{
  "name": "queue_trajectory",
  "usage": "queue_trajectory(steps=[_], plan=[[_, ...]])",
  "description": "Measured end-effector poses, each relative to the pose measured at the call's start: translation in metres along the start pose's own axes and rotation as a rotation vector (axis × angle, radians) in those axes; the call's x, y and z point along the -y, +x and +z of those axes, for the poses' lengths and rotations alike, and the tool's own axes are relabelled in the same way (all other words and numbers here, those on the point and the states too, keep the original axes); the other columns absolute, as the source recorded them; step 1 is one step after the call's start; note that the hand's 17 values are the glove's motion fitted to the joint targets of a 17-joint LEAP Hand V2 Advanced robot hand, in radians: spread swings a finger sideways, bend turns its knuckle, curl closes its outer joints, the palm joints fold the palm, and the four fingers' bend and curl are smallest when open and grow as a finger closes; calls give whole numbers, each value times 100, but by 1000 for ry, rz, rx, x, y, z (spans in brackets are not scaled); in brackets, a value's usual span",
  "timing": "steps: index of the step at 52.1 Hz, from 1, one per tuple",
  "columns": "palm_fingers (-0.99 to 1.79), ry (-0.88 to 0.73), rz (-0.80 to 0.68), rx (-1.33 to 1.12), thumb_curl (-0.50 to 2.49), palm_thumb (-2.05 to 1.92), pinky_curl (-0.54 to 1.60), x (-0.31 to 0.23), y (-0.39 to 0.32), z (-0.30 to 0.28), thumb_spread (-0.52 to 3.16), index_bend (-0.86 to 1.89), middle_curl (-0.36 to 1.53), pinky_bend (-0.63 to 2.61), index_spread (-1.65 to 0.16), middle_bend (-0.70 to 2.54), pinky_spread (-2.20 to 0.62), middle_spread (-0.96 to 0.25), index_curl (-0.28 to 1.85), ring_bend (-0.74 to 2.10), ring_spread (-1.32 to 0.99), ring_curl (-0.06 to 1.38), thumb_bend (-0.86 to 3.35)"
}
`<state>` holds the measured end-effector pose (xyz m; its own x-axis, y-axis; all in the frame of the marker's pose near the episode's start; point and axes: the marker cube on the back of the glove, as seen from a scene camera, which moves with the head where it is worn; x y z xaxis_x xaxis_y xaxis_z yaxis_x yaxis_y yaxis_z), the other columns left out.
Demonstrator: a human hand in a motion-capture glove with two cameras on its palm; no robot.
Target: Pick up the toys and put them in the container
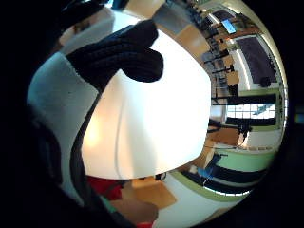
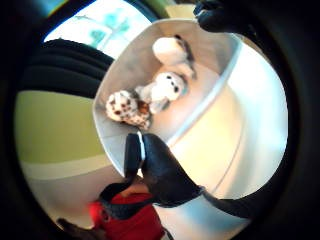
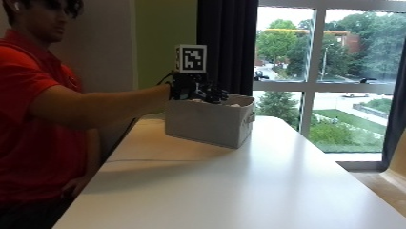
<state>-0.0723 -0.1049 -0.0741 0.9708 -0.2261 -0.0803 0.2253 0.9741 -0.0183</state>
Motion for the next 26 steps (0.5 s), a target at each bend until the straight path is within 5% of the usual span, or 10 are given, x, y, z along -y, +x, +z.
queue_trajectory(steps=[26], plan=[[0,-45,154,-41,21,-11,30,-65,75,53,103,19,38,96,-39,19,10,-9,49,34,-5,28,-9]])
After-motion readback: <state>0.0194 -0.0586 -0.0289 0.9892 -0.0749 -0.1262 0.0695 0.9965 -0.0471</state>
